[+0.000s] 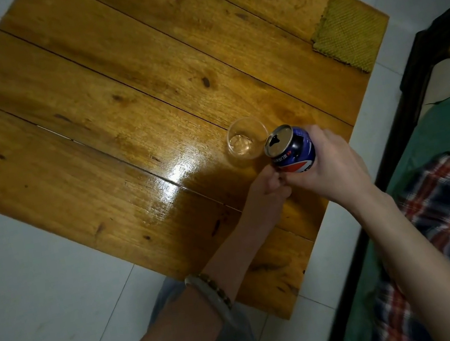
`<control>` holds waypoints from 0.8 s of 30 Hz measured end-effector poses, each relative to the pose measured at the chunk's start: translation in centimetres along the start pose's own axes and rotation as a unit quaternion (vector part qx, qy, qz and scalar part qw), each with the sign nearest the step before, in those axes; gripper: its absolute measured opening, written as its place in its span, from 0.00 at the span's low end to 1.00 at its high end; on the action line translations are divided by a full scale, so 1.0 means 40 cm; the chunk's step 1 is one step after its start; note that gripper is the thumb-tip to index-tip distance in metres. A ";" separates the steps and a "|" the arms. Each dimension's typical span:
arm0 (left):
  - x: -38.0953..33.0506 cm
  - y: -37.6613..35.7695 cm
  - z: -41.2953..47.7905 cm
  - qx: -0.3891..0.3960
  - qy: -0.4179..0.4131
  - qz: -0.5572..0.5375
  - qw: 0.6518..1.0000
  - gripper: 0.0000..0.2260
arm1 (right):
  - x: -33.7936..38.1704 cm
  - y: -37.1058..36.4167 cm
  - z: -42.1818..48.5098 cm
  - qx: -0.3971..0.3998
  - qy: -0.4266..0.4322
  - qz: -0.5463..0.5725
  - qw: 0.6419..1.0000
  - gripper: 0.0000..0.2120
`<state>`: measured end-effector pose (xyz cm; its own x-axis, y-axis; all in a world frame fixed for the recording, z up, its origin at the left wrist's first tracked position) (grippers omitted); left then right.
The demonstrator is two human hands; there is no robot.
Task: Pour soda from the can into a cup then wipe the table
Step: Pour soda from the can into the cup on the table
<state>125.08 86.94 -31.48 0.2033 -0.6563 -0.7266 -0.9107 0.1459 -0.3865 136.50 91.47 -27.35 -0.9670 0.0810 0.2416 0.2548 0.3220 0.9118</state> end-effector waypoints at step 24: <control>-0.012 0.001 -0.012 -0.017 0.019 0.011 1.000 0.22 | 0.005 0.002 -0.006 -0.004 0.002 0.008 1.000 0.35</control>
<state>124.76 86.89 -30.87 0.1696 -0.6815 -0.7119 -0.9266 0.1358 -0.3507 136.34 91.29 -27.16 -0.9628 0.0821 0.2573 0.2700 0.3129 0.9106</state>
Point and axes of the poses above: each hand's wrist, its own z-axis towards the middle knuckle, its own y-axis out of the back of the hand, x = y × z, the point moved 5 cm from there along z, towards the middle knuckle, and after that the axes turned 3 degrees about -z, right-handed, at the moved point
